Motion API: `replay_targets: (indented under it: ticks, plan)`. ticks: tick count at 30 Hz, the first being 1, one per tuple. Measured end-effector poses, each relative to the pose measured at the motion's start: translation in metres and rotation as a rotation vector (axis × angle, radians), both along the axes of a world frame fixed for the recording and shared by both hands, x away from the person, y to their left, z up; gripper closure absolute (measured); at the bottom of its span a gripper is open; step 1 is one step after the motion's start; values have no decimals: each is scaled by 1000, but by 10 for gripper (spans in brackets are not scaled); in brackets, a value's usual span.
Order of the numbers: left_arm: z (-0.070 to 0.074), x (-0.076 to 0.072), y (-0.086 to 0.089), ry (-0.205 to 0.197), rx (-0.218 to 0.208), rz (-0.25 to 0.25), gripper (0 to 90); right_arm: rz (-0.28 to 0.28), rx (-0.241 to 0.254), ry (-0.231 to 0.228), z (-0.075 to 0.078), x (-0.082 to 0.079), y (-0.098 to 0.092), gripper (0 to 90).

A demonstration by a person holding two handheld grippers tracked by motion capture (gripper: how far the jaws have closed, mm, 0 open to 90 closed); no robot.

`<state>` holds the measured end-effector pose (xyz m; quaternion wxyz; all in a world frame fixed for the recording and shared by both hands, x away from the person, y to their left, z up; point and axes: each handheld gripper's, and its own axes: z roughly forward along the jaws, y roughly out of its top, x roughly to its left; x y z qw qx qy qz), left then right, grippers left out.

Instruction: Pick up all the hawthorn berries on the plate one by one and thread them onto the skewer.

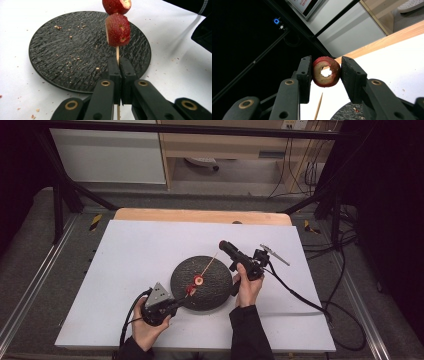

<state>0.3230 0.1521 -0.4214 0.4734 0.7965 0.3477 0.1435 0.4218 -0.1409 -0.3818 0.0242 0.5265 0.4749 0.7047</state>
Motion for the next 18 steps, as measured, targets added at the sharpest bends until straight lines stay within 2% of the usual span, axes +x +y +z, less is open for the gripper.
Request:
replay_targets:
  ticks: [7,18]
  plan:
    - [1,-1,-4,-14,-20,-1,885,-10,29,-3,1,0,0,621]
    - [1,-1,-9,-22,-23,0,885,-6,66,-2,1,-2,2,621]
